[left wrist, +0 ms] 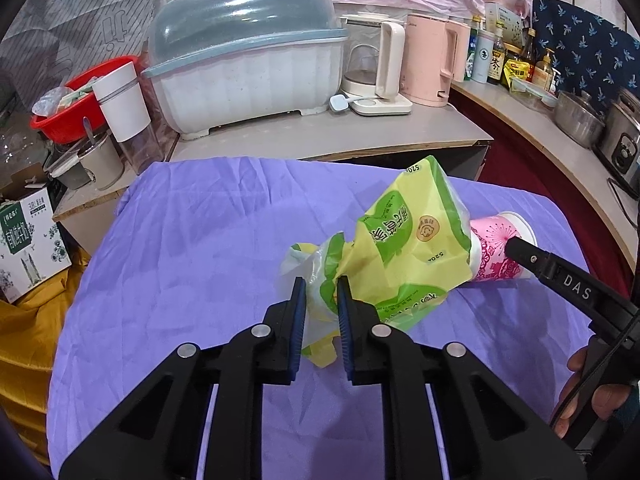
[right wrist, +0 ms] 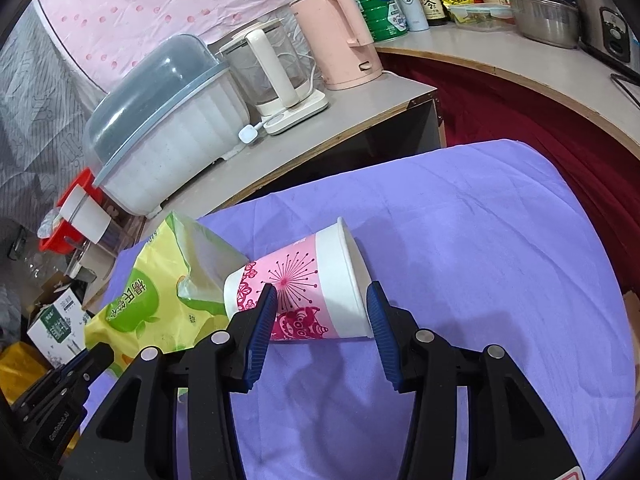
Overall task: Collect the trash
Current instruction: 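Grasp the yellow-green wrapper with the left gripper while the right gripper grasps the pink cup, then carry the wrapper and pink cup over the bin with both grippers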
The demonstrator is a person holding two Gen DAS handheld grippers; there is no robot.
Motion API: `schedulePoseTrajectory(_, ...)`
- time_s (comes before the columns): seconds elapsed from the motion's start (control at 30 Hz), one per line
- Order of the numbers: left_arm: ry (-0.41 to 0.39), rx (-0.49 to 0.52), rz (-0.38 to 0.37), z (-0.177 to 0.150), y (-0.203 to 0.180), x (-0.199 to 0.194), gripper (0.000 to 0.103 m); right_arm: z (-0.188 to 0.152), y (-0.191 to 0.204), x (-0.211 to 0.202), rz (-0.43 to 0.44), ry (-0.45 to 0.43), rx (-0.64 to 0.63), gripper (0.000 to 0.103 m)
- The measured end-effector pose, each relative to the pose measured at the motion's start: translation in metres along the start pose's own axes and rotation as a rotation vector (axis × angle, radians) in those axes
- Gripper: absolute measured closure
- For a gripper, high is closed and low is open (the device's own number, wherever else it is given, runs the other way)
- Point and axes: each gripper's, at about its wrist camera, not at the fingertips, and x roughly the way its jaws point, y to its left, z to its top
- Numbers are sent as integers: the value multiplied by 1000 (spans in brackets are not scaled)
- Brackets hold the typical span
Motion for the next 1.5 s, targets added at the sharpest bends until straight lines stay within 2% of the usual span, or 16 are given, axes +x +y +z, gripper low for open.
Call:
schedulePoseTrajectory(0.13, 4, 7, -1, -2, -4, 1, 88, -6, 3, -3, 13, 14, -13, 60)
schedulePoseTrajectory(0.23, 9, 8, 2, -5, -6, -1, 88, -16, 7, -8, 20, 24, -25, 70)
schedulePoseTrajectory(0.37, 24, 3, -5, -11, -9, -7, 88, -29, 12, -18, 22, 37, -31, 90)
schedulePoseTrajectory(0.5, 39, 2, -17, -21, -12, -18, 89, -41, 15, -32, 28, 42, -25, 99)
schedulePoseTrajectory(0.77, 37, 21, -39, -42, -22, -58, 91, -66, 12, -83, 3, 9, -7, 99)
schedulePoseTrajectory(1.1, -1, 66, -78, -62, -45, -117, 91, -100, -14, -166, -43, -51, 48, 99)
schedulePoseTrajectory(1.5, -48, 167, -151, -96, -110, -182, 91, -138, -57, -260, -98, -150, 105, 99)
